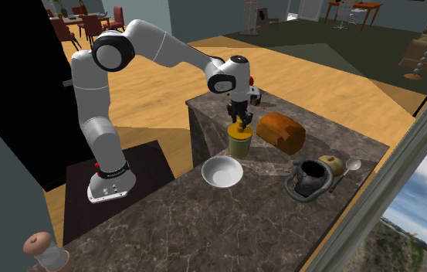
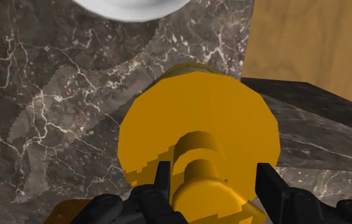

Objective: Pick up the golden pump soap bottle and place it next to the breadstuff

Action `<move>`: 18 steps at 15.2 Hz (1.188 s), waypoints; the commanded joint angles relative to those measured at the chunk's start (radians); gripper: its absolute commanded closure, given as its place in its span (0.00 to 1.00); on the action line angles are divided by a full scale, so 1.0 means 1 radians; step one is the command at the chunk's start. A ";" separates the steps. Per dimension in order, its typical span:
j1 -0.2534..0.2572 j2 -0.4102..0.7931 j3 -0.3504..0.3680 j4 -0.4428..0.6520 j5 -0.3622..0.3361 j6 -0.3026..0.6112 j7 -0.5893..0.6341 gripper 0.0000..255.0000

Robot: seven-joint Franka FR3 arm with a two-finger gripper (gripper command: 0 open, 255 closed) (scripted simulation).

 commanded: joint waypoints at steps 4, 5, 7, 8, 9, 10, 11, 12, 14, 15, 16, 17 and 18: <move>0.000 0.008 0.003 -0.008 0.007 0.017 -0.003 1.00; 0.000 0.008 0.003 -0.008 0.007 0.017 -0.003 1.00; 0.000 0.008 0.003 -0.008 0.007 0.017 -0.003 1.00; 0.000 0.008 0.003 -0.008 0.007 0.017 -0.003 1.00; 0.000 0.009 0.003 -0.007 0.007 0.017 -0.003 0.00; 0.000 0.008 0.003 -0.008 0.006 0.017 -0.003 0.00; 0.000 0.008 0.003 -0.008 0.006 0.017 -0.003 0.00; 0.000 0.008 0.003 -0.008 0.006 0.016 -0.003 0.00; 0.000 0.008 0.003 -0.008 0.007 0.017 -0.003 0.00; 0.002 -0.013 -0.002 0.000 -0.008 -0.010 0.006 0.00; 0.004 -0.033 -0.006 0.010 -0.021 -0.037 0.015 0.00; 0.006 -0.051 -0.009 0.022 -0.034 -0.065 0.023 0.00; 0.006 -0.065 -0.011 0.031 -0.043 -0.087 0.029 0.00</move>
